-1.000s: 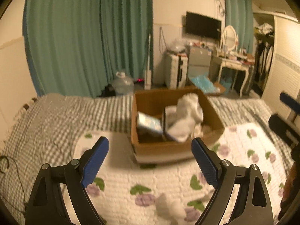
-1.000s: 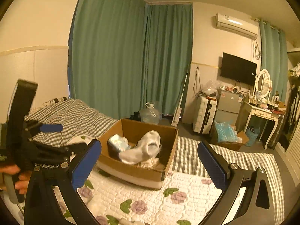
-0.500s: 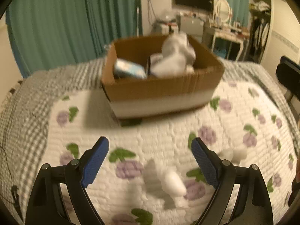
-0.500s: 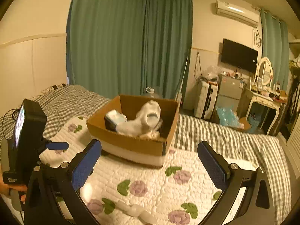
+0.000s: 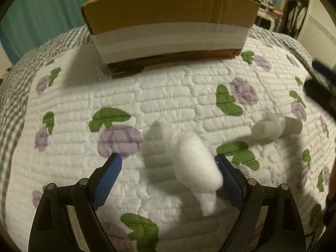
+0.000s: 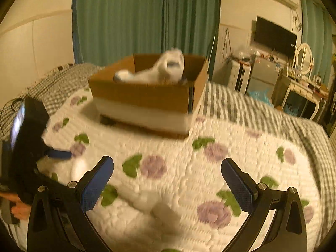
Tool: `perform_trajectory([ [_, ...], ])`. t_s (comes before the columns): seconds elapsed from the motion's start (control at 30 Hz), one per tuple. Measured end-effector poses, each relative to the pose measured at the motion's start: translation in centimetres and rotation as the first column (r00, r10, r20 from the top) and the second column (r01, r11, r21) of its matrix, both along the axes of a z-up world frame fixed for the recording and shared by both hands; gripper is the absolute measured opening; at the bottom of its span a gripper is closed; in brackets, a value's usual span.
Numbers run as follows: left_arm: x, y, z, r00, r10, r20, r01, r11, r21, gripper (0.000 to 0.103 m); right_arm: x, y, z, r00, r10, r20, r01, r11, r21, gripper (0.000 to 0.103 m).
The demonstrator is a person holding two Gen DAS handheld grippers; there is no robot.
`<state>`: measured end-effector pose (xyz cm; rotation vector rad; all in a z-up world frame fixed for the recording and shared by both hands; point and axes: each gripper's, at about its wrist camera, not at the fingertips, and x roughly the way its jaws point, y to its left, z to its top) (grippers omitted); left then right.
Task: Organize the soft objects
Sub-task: 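Close the left tool on the white plush piece while the right tool grasps the white plush toy, then lift both white plush items and carry them over the box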
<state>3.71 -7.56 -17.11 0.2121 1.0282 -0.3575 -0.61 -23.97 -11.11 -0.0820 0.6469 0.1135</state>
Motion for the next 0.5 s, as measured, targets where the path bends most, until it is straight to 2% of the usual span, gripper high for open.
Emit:
perform_trajectory([
  [0.03,0.0,0.2,-0.1,1.000,0.008,-0.003,-0.008,1.000,-0.001,0.080,0.0,0.0,-0.8,1.000,0.004,-0.024,-0.004,1.000,0.002,0.103],
  [0.1,-0.1,0.7,-0.3,1.000,0.017,-0.016,-0.018,1.000,-0.008,0.073,-0.1,0.0,-1.9,0.998,0.012,-0.056,-0.012,1.000,0.001,0.103],
  [0.13,-0.2,0.8,-0.5,1.000,0.019,-0.025,-0.019,1.000,-0.013,0.067,-0.2,0.0,-2.5,0.997,0.020,-0.076,-0.020,1.000,-0.001,0.102],
  [0.2,-0.2,1.0,-0.5,0.999,0.012,-0.030,-0.012,1.000,-0.024,0.049,-0.1,0.2,-3.5,0.993,0.039,-0.112,-0.040,0.999,-0.004,0.098],
  [0.23,-0.2,1.0,-0.4,0.999,0.001,-0.033,-0.002,1.000,-0.031,0.033,0.0,0.4,-3.9,0.991,0.044,-0.125,-0.045,0.999,-0.008,0.097],
  [0.3,-0.3,0.8,-0.4,0.998,-0.048,-0.047,0.046,0.997,-0.058,0.029,0.2,0.6,-4.6,0.987,0.056,-0.153,-0.058,0.998,-0.009,0.095],
  [0.5,-1.0,1.0,-0.1,0.994,-0.100,-0.038,0.097,0.993,-0.067,0.027,0.7,1.8,-6.6,0.971,0.090,-0.221,-0.100,0.994,-0.035,0.063],
])
